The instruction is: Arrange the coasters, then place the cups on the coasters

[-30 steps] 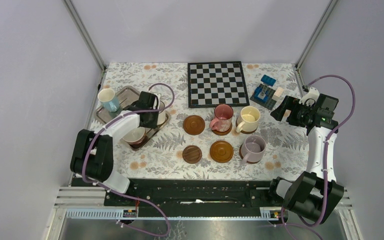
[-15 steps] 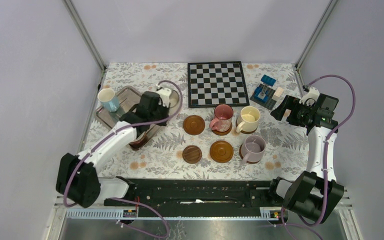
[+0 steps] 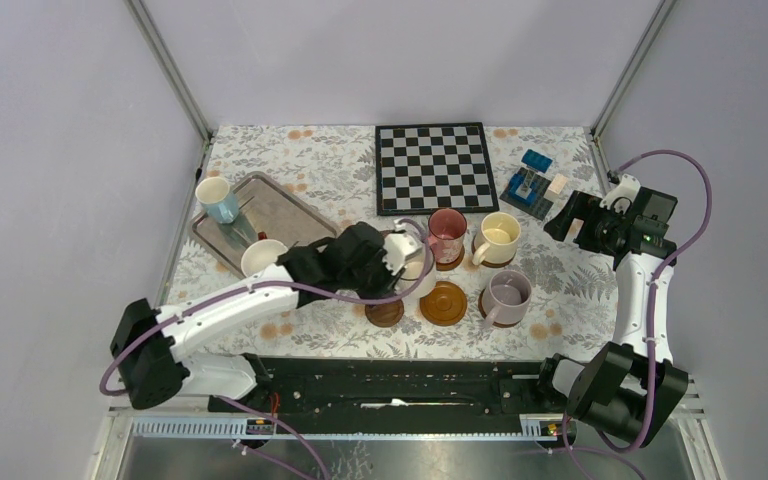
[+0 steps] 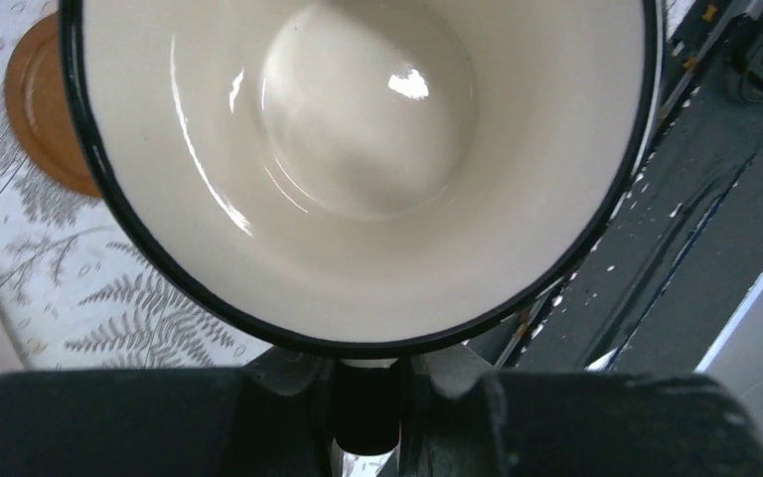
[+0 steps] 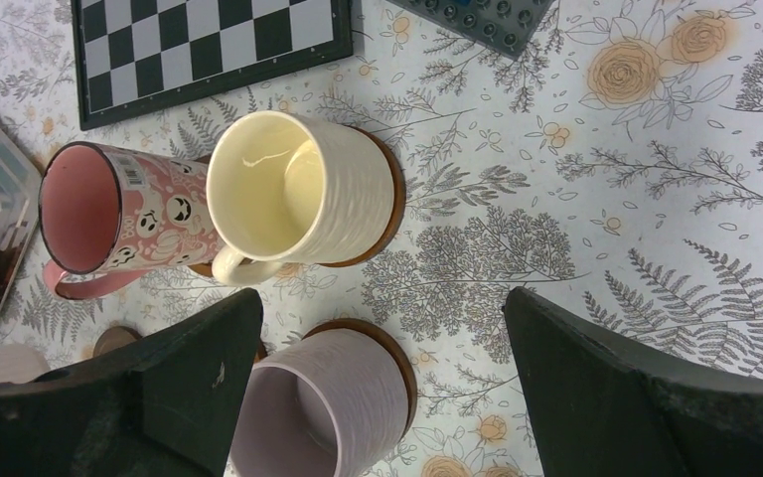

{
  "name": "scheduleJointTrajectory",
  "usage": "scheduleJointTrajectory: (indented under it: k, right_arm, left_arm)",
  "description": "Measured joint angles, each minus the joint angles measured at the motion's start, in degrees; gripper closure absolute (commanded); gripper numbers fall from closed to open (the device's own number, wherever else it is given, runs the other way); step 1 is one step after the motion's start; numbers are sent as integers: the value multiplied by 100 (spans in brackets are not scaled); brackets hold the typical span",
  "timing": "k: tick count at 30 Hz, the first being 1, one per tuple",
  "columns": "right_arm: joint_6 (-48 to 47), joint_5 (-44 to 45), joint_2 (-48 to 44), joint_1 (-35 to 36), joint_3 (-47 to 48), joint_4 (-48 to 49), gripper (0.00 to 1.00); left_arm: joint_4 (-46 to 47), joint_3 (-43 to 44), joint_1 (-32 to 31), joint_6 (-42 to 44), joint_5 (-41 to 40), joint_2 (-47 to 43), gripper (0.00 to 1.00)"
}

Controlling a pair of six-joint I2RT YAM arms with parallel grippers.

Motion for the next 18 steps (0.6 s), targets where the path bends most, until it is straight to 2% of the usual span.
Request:
scheduleJointTrajectory:
  k: [5, 11, 18]
  right_arm:
    - [-2, 153, -7, 0, 0, -9, 2]
    - [2, 297, -105, 0, -39, -4, 2]
    - [20, 549, -210, 0, -81, 17, 2]
  left_arm:
    - [142, 400, -514, -153, -116, 590, 100]
    - [570, 507, -1220, -295, -756, 1266, 100]
    - [835, 518, -1517, -570, -1438, 2072, 100]
